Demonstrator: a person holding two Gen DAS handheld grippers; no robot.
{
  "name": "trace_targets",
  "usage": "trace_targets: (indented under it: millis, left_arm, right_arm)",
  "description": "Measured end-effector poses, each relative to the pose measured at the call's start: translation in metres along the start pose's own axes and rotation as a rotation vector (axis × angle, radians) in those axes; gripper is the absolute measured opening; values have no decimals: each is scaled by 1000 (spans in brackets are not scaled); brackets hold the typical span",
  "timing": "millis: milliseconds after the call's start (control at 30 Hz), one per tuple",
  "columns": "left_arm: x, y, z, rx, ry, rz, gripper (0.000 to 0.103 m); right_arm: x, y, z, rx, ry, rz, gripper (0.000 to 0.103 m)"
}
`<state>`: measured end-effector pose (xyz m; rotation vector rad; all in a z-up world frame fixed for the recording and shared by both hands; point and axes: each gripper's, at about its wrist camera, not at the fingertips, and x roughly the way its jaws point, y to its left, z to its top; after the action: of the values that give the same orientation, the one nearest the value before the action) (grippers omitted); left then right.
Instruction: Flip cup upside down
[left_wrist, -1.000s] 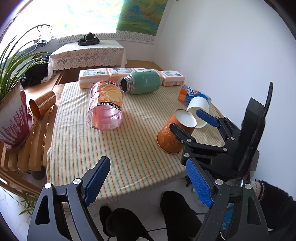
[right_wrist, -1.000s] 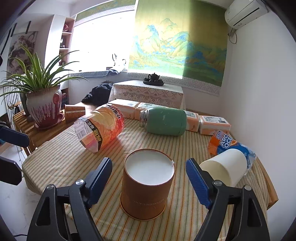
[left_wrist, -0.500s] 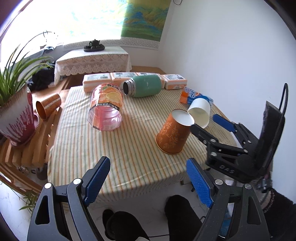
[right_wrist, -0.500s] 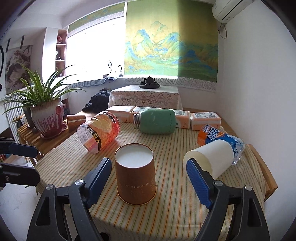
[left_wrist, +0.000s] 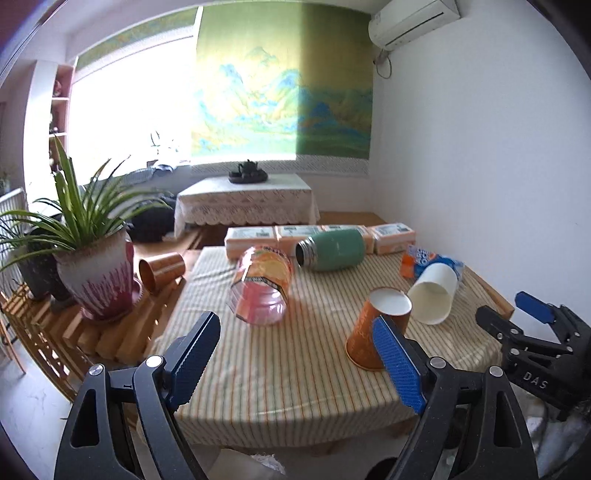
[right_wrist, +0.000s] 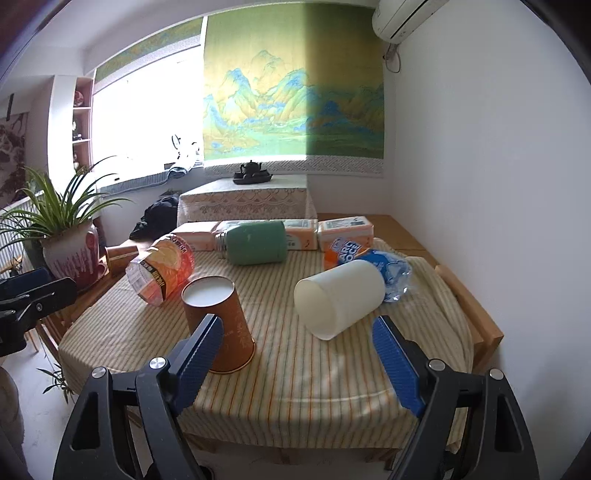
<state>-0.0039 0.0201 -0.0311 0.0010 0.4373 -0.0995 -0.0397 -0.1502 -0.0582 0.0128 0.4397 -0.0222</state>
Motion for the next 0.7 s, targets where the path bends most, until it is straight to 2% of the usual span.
trace_targets:
  millis: [267, 367, 700]
  left_arm:
    - [-12, -11, -3, 24, -67, 57, 90]
    - [-16, -15, -5, 30, -66, 48, 90]
    - [-22, -18, -3, 38, -74, 46, 92]
  right_arm:
    - [-31, -17, 4, 51, -77, -59, 80]
    - [-38, -20, 4, 47, -100, -87, 80]
    - [-43, -22, 6, 53, -117, -92, 80]
